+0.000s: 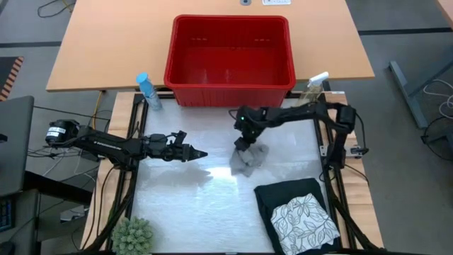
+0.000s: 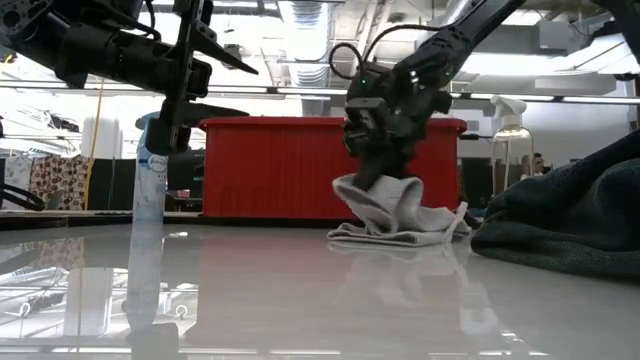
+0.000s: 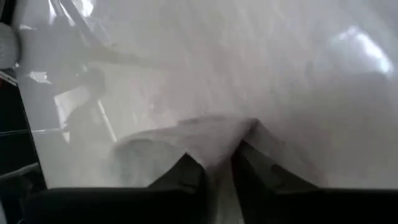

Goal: Fold laundry
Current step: Fold the gray boxer shorts

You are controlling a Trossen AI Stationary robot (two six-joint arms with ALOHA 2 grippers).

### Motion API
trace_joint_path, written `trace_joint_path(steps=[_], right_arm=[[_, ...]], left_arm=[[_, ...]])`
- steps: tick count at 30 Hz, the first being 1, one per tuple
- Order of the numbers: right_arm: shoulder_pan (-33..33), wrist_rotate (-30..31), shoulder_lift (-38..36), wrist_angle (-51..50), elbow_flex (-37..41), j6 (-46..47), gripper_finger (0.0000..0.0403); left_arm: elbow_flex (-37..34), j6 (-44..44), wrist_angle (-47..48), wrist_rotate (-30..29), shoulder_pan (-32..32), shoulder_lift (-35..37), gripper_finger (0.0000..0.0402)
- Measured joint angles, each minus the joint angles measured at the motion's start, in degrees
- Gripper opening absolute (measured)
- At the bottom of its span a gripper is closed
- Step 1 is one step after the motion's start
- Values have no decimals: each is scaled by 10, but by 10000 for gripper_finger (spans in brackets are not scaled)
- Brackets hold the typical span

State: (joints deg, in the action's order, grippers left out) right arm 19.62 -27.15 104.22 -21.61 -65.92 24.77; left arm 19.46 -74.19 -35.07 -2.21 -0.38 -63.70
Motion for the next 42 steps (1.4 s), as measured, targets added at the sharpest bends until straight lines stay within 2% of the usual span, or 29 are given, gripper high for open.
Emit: trace_joint_path(steps=[8,13,16,19,23,28,33,35,39,42], right_arm=[[66,61,-4,-116,-61,-59,155],[80,145,-24,-207,-72,-102,158],[69,166,-53,-241,-73,-143,153],[53,200,-81,-271,-73,-163,149],[47,258,-110,-288,-73,-183,147],[52,264,-135,-290,-73,-189,146],[51,263,-166,-313,-73,-192,146],[47,263,-177,-320,-73,-190,146],[34,262,-198,-339,-73,-187,146],[22,262,-207,-353,-73,-175,146]], left_arm=[[0,-2,33,7,-5,0,210],[0,56,72,-71,-5,0,210],[0,103,77,-112,0,-5,210],[1,118,72,-120,10,-29,210],[39,173,67,-78,20,-87,210],[133,335,66,-42,20,-196,210],[235,488,154,-61,21,-301,209],[270,547,153,-60,21,-345,203],[329,610,156,-60,26,-420,159],[361,615,182,-78,37,-452,110]])
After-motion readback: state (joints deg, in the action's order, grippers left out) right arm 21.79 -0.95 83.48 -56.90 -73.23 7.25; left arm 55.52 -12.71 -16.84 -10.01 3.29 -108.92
